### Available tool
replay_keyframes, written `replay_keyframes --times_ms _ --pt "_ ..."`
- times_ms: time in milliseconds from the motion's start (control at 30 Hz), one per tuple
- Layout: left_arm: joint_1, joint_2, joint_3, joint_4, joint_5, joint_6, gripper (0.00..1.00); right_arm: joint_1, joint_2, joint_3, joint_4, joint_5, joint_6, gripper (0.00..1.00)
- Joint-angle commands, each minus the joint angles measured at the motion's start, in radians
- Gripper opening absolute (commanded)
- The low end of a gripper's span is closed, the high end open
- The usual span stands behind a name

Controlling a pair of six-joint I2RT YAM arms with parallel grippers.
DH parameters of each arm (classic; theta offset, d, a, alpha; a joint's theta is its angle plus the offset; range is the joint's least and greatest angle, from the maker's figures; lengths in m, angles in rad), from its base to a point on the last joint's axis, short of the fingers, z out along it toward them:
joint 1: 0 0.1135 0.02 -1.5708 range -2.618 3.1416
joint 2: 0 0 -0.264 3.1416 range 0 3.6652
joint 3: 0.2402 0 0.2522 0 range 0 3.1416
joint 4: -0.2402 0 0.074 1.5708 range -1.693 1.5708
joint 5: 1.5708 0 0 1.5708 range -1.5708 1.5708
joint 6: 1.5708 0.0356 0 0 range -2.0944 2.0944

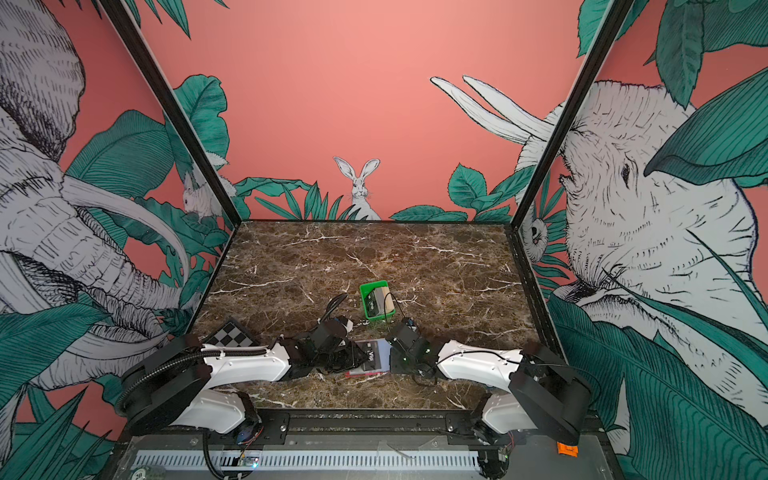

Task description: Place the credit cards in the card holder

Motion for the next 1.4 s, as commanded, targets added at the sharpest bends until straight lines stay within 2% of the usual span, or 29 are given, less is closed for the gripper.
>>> replay_keyframes --times_ms 0,200,367,1000,1167,1367 --pt "-0.005 0.026 0.009 -0.111 -0.051 0.033 0.22 0.011 0.030 -0.008 -0.047 0.009 -0.010 0.14" --pt "-0.005 0.081 0.032 -0.087 -0.021 0.038 0.14 0.013 0.036 -0.008 -0.045 0.010 -0.009 0.13" --pt "-0.005 0.102 0.069 -0.101 -0.010 0.065 0.19 0.013 0.038 -0.011 -0.038 0.009 -0.006 0.13" --pt "-0.015 0.172 0.073 0.101 0.084 0.000 0.20 0.020 0.037 -0.018 -0.023 0.014 0.001 0.12" --pt "-0.016 0.157 0.073 0.063 0.068 0.013 0.21 0.022 0.034 -0.019 -0.021 0.016 0.002 0.12" --pt "-0.016 0.087 0.088 -0.102 0.004 0.069 0.26 0.025 0.033 -0.021 -0.021 0.018 0.004 0.12"
